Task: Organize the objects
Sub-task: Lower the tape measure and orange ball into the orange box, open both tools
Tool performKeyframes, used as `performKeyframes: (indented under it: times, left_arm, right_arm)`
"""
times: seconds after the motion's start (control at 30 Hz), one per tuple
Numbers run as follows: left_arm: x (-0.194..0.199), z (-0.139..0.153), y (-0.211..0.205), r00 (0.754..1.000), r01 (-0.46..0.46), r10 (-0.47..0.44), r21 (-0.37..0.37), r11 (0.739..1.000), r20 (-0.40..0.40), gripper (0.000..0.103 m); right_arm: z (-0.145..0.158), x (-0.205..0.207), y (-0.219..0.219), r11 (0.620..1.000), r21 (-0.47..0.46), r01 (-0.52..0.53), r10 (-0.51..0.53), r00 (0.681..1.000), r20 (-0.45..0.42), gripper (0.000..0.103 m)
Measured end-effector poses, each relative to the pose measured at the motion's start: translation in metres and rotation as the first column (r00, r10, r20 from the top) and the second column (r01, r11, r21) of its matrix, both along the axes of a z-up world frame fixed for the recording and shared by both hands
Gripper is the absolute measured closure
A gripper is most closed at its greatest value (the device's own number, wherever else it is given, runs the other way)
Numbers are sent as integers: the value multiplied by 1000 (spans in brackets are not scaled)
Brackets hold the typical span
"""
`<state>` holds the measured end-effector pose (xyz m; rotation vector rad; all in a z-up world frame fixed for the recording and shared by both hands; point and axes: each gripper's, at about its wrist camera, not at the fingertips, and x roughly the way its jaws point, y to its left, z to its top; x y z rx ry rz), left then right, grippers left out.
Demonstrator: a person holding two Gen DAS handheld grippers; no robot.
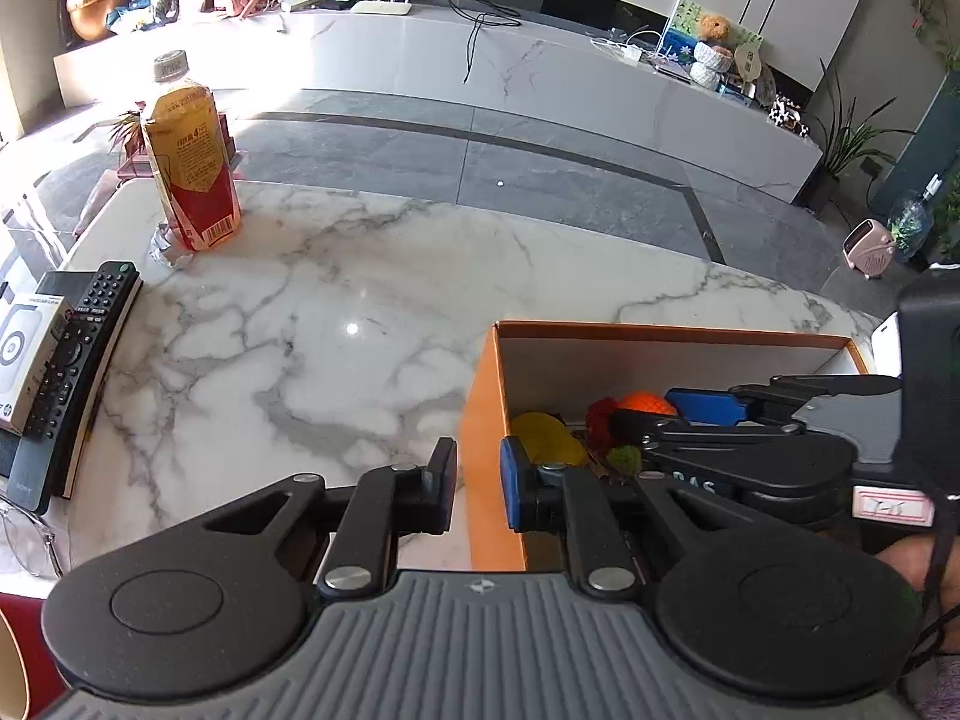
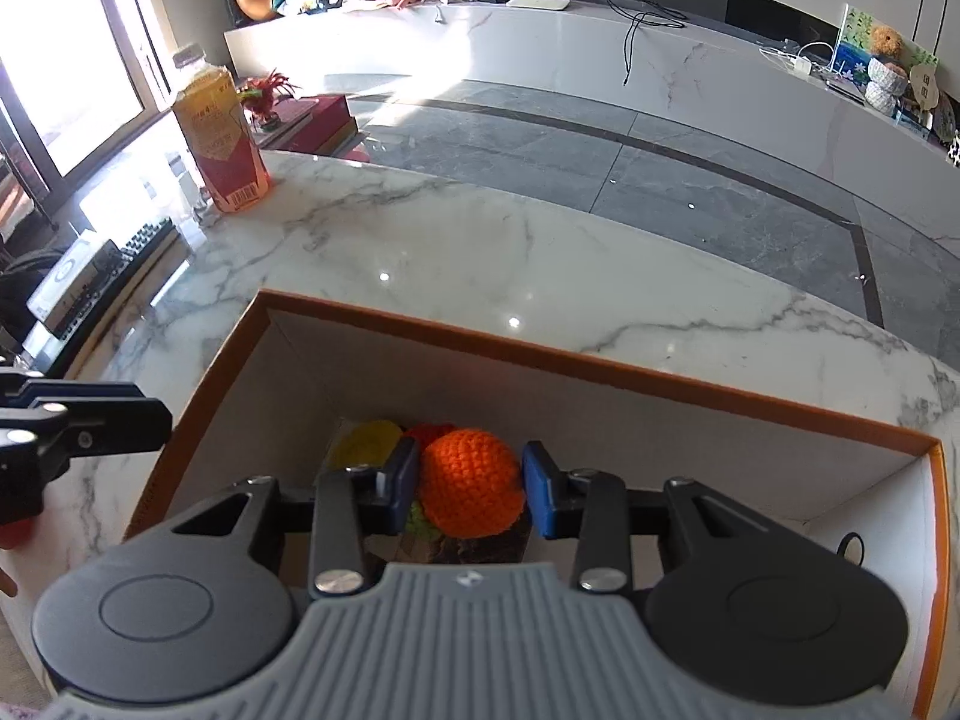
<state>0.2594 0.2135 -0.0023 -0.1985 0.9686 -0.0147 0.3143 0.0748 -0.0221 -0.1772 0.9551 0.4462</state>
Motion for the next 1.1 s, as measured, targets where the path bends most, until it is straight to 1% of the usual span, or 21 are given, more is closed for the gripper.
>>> performKeyframes:
  times: [0.1, 0.2, 0.23, 0.3, 0.37, 0.43, 0.53, 0.87, 1.1]
  left_arm:
    - [-5, 1, 6, 1000, 1, -1, -38, 999, 8, 84]
    - [-8, 2, 11, 1000, -3, 3, -45, 999, 18, 84]
    - [-9, 2, 12, 1000, -1, 2, -49, 999, 20, 84]
    - [-12, 2, 14, 1000, 2, 0, -59, 998, 23, 84]
    - [-13, 1, 15, 1000, 4, -2, -62, 998, 25, 84]
    - [-13, -1, 15, 1000, 5, -3, -69, 998, 23, 84]
    - [-14, -1, 15, 1000, 7, -5, -75, 997, 22, 84]
    - [-18, 0, 17, 1000, -2, 3, -61, 998, 21, 84]
    - [-22, 3, 14, 1000, -9, 10, -63, 998, 22, 84]
  right_arm:
    - [-4, -2, 13, 999, -36, -26, 26, 1000, 1, 64]
    - [-8, -2, 19, 999, 1, -50, 50, 997, -63, 64]
    - [-8, -3, 21, 999, 2, -47, 48, 996, -71, 64]
    - [-6, -5, 24, 999, -15, -43, 42, 998, -46, 64]
    - [0, -5, 22, 999, 15, -30, 31, 998, -50, 64]
    - [4, -2, 22, 998, 63, -21, 26, 997, -76, 64]
    - [2, 3, 26, 994, 106, -7, 20, 992, -123, 63]
    - [-12, 5, 30, 987, 158, 35, -2, 979, -204, 62]
    - [-6, 2, 27, 985, 171, 30, 5, 979, -203, 61]
